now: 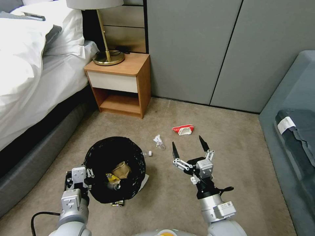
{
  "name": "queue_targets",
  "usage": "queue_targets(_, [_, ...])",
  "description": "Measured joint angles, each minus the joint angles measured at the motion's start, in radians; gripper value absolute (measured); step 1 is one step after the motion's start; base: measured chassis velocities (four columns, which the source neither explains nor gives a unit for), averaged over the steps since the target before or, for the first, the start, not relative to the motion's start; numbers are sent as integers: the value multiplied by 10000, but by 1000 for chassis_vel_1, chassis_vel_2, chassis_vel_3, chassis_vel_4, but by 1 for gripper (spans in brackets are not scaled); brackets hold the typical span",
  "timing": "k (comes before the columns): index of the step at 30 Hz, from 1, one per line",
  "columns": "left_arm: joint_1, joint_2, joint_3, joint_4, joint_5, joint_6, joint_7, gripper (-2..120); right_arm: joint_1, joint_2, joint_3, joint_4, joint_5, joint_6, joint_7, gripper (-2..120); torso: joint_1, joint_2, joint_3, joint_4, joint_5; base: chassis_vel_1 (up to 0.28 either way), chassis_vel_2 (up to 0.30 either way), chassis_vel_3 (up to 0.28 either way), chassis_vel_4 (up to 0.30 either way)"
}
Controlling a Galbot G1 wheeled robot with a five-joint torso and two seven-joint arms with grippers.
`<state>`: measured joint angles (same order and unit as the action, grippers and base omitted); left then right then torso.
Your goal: Pick up the trash bin, then pick up the garbage from the floor and place it into the trash bin.
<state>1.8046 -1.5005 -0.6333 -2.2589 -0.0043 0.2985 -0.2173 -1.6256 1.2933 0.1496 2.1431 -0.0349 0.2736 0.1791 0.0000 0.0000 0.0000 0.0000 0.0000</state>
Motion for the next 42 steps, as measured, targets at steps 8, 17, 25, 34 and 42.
queue_targets(8, [-72,-96,78,25,90,0,0,1,342,-9,-137,-247,94,-17,-88,100,0,0,0,0,0,0,0,0,0])
queue_targets(17, [-93,-91,37,98,76,-13,0,1,474,15,-232,-434,90,-53,-121,100,0,0,0,0,0,0,0,0,0])
queue_targets(25, [-124,-72,60,216,58,-140,1,1,506,69,-320,-737,-115,-58,-148,100,0,-1,0,1,0,0,0,0,0])
queue_targets(34, [-131,-53,69,190,60,-174,14,1,841,-26,-441,-1088,-36,-228,-211,100,0,0,0,0,0,0,0,0,0])
queue_targets(42, [-93,-49,53,55,76,-169,15,1,1635,-422,-711,-1384,1276,-1574,-362,100,0,-1,1,0,0,0,0,0,0])
